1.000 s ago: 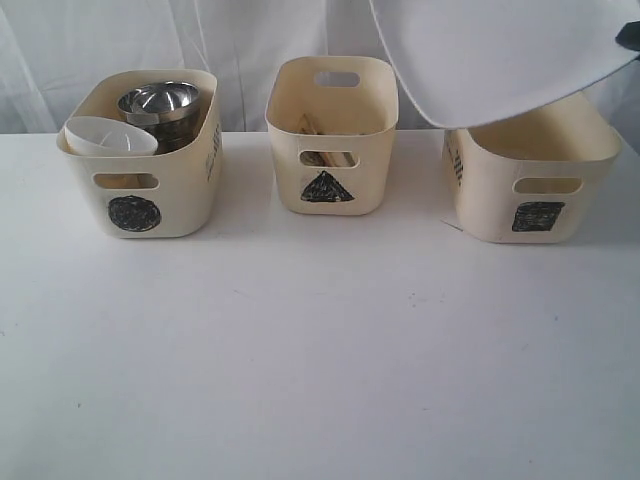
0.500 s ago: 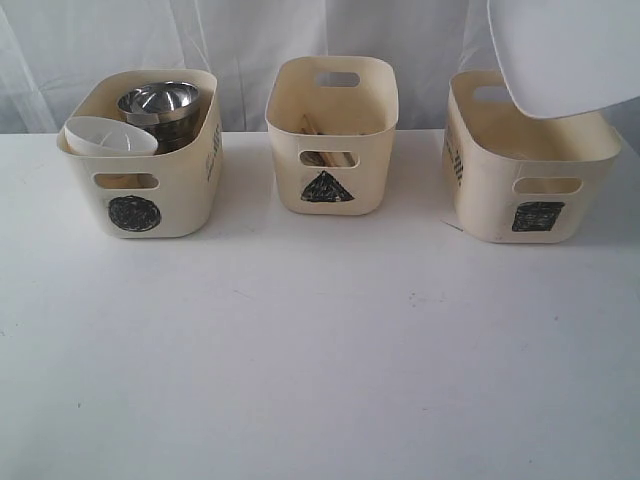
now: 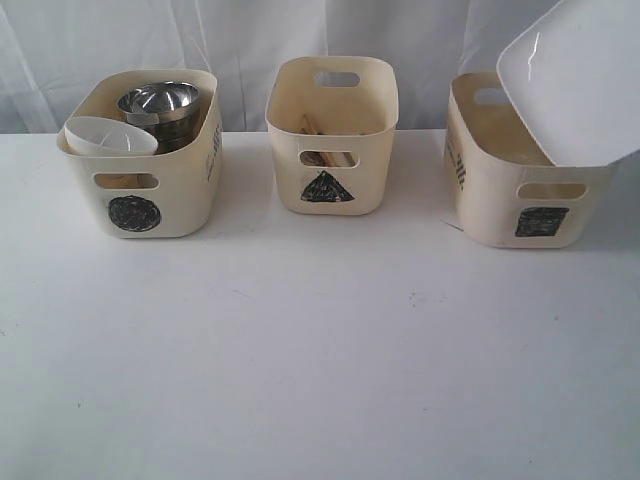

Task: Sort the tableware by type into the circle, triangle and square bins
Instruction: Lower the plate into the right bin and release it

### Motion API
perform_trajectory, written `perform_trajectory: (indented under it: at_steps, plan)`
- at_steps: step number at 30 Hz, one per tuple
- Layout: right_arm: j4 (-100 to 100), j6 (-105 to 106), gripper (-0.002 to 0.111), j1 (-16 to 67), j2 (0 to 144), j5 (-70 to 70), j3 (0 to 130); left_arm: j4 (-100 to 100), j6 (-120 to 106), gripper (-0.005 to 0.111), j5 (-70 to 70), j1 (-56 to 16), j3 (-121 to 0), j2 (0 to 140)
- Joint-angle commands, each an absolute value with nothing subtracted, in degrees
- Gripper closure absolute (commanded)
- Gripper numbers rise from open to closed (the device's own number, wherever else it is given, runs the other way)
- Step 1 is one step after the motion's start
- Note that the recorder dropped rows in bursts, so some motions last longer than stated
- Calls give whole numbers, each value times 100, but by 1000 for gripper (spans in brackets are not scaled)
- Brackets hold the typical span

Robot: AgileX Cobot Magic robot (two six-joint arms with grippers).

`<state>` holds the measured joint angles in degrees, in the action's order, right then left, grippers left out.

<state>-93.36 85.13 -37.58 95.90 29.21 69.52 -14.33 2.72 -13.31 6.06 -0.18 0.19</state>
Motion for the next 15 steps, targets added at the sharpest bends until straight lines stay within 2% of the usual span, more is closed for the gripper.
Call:
perform_trajectory:
  at_steps: [1, 12, 15]
  plan:
    - [-9465, 8897, 108, -3744, 9679, 2969, 7022, -1498, 261, 107, -1342, 602, 0, 0]
    - [-9561, 9448, 108, -3258, 10266, 2775, 7022, -1481, 261, 107, -1347, 602, 0, 0]
    - [-9561, 9448, 101, -3187, 10345, 2776, 7022, -1481, 261, 107, -1358, 602, 0, 0]
